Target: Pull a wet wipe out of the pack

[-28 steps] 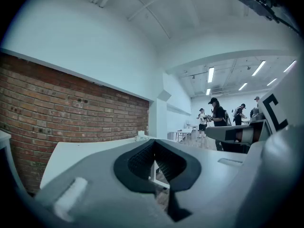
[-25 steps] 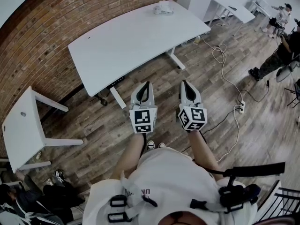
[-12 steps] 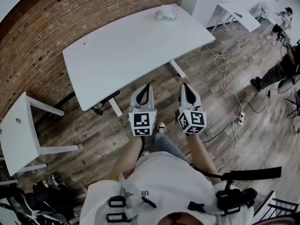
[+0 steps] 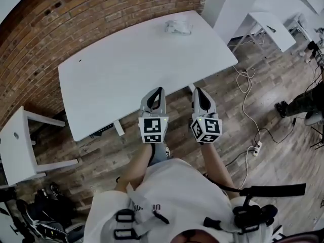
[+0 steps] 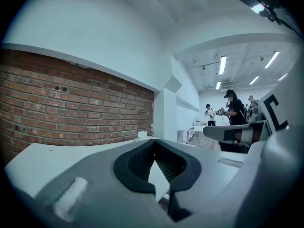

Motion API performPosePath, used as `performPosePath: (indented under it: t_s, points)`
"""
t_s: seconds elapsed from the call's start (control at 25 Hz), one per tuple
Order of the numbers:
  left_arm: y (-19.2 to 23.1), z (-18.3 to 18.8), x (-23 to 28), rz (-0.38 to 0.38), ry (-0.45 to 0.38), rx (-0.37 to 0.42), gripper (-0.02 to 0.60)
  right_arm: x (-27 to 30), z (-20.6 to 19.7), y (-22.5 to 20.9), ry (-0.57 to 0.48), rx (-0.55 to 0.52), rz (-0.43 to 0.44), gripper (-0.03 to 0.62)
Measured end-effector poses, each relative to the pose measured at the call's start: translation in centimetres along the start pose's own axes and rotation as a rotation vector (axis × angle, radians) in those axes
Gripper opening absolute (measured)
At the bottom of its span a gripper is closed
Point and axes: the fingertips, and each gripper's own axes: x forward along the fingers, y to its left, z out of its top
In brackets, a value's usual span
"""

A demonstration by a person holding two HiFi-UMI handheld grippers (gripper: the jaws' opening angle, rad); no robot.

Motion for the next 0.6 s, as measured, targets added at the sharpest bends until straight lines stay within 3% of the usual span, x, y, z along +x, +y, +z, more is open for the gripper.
performPosePath:
  t_s: [0.24,0.48,0.6]
  points:
    - [2.1,0.4,10.5,-0.036,-0.006,0.002,0.003,9.6,0.0,-4.4,-0.001,0.000,-0.012,0.005]
    - [3.9,0.3,20.7,-0.158,0.030,0.027,0.003,21.3,0.3,-6.4,0.016,-0.007,-0.024,0.005]
    - [5.5,0.1,23.8,-0.158,0.039,0.005,0.003,26.1,-0.4,-7.0,0.056,-0.039,-0.006,0.005]
